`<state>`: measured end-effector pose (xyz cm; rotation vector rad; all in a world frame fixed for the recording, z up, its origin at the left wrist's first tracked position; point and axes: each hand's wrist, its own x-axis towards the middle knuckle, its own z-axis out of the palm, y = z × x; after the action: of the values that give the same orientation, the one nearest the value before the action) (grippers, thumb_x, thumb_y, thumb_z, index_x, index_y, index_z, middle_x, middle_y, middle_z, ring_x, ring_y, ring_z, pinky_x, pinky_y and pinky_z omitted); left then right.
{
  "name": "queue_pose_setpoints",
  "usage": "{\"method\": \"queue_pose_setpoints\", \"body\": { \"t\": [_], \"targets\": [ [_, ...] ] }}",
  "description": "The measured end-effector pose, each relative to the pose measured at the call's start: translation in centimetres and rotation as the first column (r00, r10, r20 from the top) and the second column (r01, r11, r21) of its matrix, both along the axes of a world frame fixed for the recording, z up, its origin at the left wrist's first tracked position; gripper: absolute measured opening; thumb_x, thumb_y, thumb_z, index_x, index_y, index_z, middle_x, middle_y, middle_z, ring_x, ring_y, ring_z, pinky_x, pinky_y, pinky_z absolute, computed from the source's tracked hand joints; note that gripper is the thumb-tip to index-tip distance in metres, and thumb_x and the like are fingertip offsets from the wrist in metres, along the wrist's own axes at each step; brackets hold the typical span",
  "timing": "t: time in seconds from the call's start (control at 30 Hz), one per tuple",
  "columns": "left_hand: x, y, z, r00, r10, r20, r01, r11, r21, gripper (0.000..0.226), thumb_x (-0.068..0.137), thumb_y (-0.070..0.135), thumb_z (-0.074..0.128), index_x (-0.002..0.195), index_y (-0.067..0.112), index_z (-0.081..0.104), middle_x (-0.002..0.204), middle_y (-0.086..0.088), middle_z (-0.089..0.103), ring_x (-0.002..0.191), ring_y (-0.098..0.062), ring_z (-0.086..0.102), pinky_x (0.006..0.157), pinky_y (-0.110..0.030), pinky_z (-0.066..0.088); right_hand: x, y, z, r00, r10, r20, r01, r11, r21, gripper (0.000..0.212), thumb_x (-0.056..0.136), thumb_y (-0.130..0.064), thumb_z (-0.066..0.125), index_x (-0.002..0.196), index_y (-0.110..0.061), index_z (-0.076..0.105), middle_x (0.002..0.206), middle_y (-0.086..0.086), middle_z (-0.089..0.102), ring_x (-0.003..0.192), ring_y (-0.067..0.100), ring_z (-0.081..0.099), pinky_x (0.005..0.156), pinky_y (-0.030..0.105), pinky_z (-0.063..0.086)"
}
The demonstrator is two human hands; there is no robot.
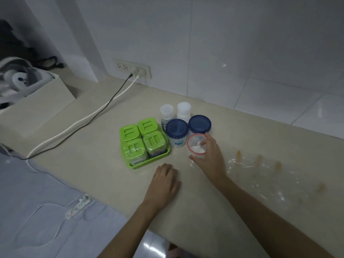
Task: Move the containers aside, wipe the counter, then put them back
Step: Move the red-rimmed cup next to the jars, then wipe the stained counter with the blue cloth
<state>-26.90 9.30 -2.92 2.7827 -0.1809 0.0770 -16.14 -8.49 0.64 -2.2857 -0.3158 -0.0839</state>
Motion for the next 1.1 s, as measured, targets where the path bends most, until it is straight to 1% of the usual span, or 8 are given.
{"method": "queue_pose_setpoints", "body": {
  "t": [0.2, 0.33, 0.47, 0.6, 0.73, 0.97, 1.03, 1.1],
  "targets": [
    [-0.1, -2.4, -0.3, 0.987, -0.152, 0.060, 0.157, 0.984, -0.085, 0.033, 0.090, 0.028, 0.052, 0.116, 0.008, 0.058, 0.126, -0.013, 0.054, 0.117, -0.030, 0.048, 0.107, -0.040, 0.037, -3.8, -3.0, 0.2, 1.000, -0.018, 0.021, 0.020, 0.995, -0.096, 0.064, 0.078, -0.036, 0.072, 0.132, -0.011, 0.047, 0.157, 0.009, 0.022, 0.140, 0.020, 0.031, 0.106, 0.026, 0.031],
    [-1.5, -5.6, -1.0, 0.954, -0.290, 0.072, 0.298, 0.937, -0.182, 0.036, 0.094, 0.026, 0.043, 0.119, 0.006, 0.059, 0.128, -0.011, 0.056, 0.122, -0.025, 0.049, 0.108, -0.036, 0.033, -11.0, -10.2, -1.7, 0.992, -0.123, -0.035, 0.116, 0.982, -0.149, 0.062, 0.087, -0.049, 0.051, 0.138, -0.016, 0.043, 0.156, 0.002, 0.026, 0.140, 0.014, 0.030, 0.113, 0.021, 0.025],
    [-2.7, -9.8, -1.3, 0.905, -0.419, 0.070, 0.424, 0.878, -0.224, 0.035, 0.094, 0.024, 0.045, 0.123, 0.009, 0.058, 0.128, -0.007, 0.055, 0.124, -0.020, 0.048, 0.110, -0.032, 0.032, -18.8, -17.9, -3.4, 0.961, -0.255, -0.106, 0.236, 0.957, -0.168, 0.061, 0.090, -0.054, 0.044, 0.143, -0.024, 0.037, 0.156, -0.006, 0.025, 0.142, 0.009, 0.028, 0.114, 0.032, 0.033],
    [-3.4, -16.1, -1.3, 0.850, -0.522, 0.076, 0.525, 0.823, -0.216, 0.034, 0.094, 0.025, 0.046, 0.122, 0.010, 0.059, 0.126, -0.006, 0.056, 0.122, -0.021, 0.050, 0.108, -0.033, 0.035, -24.0, -24.0, -3.8, 0.904, -0.408, -0.125, 0.382, 0.904, -0.191, 0.057, 0.090, -0.052, 0.045, 0.141, -0.026, 0.039, 0.155, -0.007, 0.027, 0.140, 0.006, 0.030, 0.114, 0.029, 0.033],
    [-5.1, -24.6, -0.7, 0.784, -0.616, 0.077, 0.616, 0.759, -0.210, 0.035, 0.097, 0.028, 0.046, 0.125, 0.012, 0.057, 0.128, -0.005, 0.055, 0.125, -0.019, 0.048, 0.108, -0.034, 0.036, -27.2, -30.0, -4.0, 0.878, -0.465, -0.115, 0.426, 0.867, -0.258, 0.057, 0.092, -0.050, 0.042, 0.141, -0.022, 0.039, 0.154, -0.001, 0.031, 0.137, 0.011, 0.035, 0.113, 0.025, 0.031],
    [-6.8, -41.3, -0.8, 0.619, -0.780, 0.092, 0.784, 0.610, -0.113, 0.039, 0.097, 0.028, 0.048, 0.129, 0.008, 0.054, 0.131, -0.012, 0.055, 0.124, -0.027, 0.049, 0.107, -0.041, 0.039, -30.1, -42.1, -3.3, 0.818, -0.574, -0.018, 0.532, 0.769, -0.355, 0.052, 0.091, -0.046, 0.045, 0.132, -0.014, 0.051, 0.134, 0.008, 0.052, 0.120, 0.023, 0.052, 0.100, 0.041, 0.046],
    [-7.3, -45.2, -0.8, 0.592, -0.799, 0.102, 0.806, 0.586, -0.084, 0.039, 0.096, 0.028, 0.050, 0.129, 0.007, 0.054, 0.132, -0.012, 0.055, 0.124, -0.027, 0.049, 0.107, -0.041, 0.040, -30.5, -45.9, -3.6, 0.778, -0.627, -0.035, 0.558, 0.716, -0.418, 0.061, 0.088, -0.052, 0.046, 0.136, -0.014, 0.045, 0.141, 0.012, 0.045, 0.126, 0.027, 0.046, 0.104, 0.045, 0.042],
    [-7.6, -47.3, -1.2, 0.592, -0.801, 0.087, 0.806, 0.592, -0.029, 0.041, 0.096, 0.030, 0.048, 0.130, 0.008, 0.053, 0.137, -0.012, 0.053, 0.128, -0.027, 0.046, 0.112, -0.040, 0.036, -30.1, -48.5, -4.1, 0.733, -0.675, -0.085, 0.543, 0.657, -0.523, 0.083, 0.083, -0.068, 0.039, 0.146, -0.014, 0.029, 0.154, 0.016, 0.027, 0.140, 0.033, 0.028, 0.116, 0.050, 0.026]
  ]
}}
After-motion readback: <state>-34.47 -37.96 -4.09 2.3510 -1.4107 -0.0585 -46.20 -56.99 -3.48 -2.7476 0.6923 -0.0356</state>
